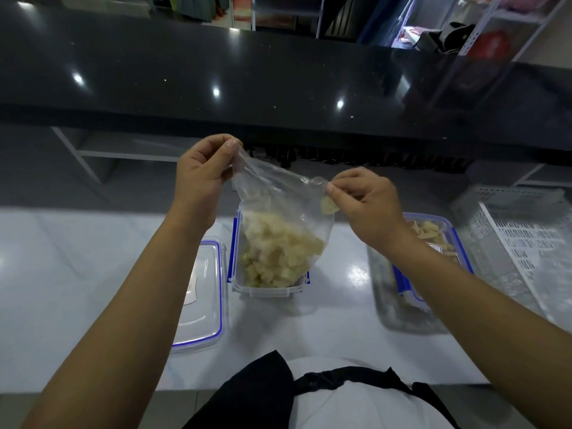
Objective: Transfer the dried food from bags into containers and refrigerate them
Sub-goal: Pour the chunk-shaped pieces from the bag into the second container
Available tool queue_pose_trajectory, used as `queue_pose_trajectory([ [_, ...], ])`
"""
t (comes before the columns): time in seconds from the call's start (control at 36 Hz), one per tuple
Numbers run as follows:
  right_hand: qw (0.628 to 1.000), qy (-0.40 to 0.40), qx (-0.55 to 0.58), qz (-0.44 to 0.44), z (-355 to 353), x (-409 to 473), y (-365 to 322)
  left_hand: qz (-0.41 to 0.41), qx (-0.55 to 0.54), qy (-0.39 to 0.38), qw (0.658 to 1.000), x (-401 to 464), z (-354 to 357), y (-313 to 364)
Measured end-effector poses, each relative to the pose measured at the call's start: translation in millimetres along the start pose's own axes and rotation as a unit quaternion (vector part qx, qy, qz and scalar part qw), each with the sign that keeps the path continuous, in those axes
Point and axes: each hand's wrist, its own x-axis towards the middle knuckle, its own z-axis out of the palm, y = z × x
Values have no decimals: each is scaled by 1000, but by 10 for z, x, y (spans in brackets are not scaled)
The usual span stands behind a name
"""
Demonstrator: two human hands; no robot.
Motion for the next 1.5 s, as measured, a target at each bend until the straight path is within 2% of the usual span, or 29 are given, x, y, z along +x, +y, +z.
queue_pose_trajectory([
  [0.08,997,54,43,18,-14,33,-16,1,-6,7,1000,10,-27,-10],
  [0.19,999,-28,32,23,-23,42,6,0,-10,6,1000,21,-41,-30],
  [0.28,995,37,84,29,-62,82,15,-2,-20,10,1000,38,-54,-58],
  [0.31,995,27,93,35,-62,87,7,-2,-22,10,1000,36,-63,-66],
  [0.39,994,-81,56,35,-4,43,-1,1,-29,4,1000,36,-61,-87],
  [0.44,994,-50,83,47,9,43,4,2,-30,-7,1000,52,-67,-111],
  [0.5,988,-6,134,70,-14,82,-11,-9,-27,-33,999,59,-109,-149],
  [0.58,983,-20,162,85,-52,109,-23,-49,-21,-119,991,65,-202,-215],
  [0.67,975,-27,196,105,-52,94,-2,-69,51,-178,980,38,-243,-326],
  [0.75,957,-17,254,143,-40,58,95,-62,108,-140,982,22,-212,-440],
  [0.83,913,-11,345,218,37,-109,260,-74,95,-113,986,16,-218,-527],
  [1.03,880,-24,331,339,364,-716,585,-119,120,-78,983,-103,-262,-733],
  [1.22,857,0,357,371,502,-646,453,-129,123,-14,984,-99,-211,-731],
  [1.39,831,-2,420,363,526,-411,330,-116,79,1,990,-58,-145,-541],
  [1.5,834,-11,429,348,571,-268,279,-112,90,-2,990,-56,-112,-503],
])
